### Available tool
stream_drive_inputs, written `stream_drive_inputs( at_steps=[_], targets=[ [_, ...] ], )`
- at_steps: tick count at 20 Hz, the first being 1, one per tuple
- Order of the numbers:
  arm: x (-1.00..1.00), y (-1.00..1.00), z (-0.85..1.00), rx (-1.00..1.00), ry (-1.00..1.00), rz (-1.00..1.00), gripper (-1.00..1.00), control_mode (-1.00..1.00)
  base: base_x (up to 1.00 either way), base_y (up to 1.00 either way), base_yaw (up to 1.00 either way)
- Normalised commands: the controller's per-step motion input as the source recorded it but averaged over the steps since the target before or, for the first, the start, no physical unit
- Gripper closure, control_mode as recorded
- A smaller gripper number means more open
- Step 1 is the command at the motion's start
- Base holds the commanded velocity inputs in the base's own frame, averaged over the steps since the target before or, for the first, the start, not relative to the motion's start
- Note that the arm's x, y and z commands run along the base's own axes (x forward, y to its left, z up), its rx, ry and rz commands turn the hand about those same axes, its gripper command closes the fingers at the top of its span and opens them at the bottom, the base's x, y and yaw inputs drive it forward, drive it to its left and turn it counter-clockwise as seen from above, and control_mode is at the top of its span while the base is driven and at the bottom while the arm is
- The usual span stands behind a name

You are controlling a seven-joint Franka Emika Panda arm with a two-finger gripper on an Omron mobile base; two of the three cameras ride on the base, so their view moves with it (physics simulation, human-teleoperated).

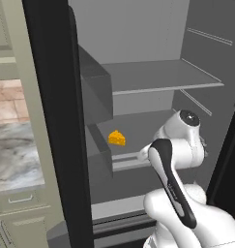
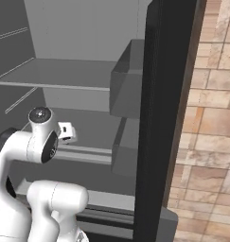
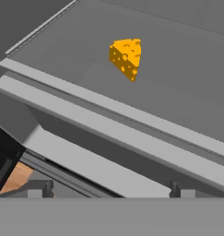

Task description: Take the cheese, fish, and lime from the fridge and place them on the plate on the dining counter to create an appetizer plate.

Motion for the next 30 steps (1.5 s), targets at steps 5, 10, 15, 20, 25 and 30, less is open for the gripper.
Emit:
stream_drive_inputs(
  at_steps=[5, 10, 15, 20, 25, 30],
  targets=[
    [0.07, 0.08, 0.0, 0.0, 0.0, 0.0, -1.0, -1.0, 0.0, 0.0, 0.0],
    [0.26, 0.18, -0.05, 0.0, 0.0, 0.0, -1.0, -1.0, 0.0, 0.0, 0.0],
    [0.37, 0.13, -0.01, 0.03, 0.0, 0.0, -1.0, -1.0, 0.0, 0.0, 0.0],
    [0.39, 0.04, 0.0, 0.05, 0.0, 0.0, -1.0, -1.0, 0.0, 0.0, 0.0],
    [0.42, 0.0, 0.0, 0.03, 0.0, 0.0, -1.0, -1.0, 0.0, 0.0, 0.0],
    [0.46, 0.07, 0.0, 0.0, 0.03, 0.0, -1.0, -1.0, 0.0, 0.0, 0.0]
  ],
)
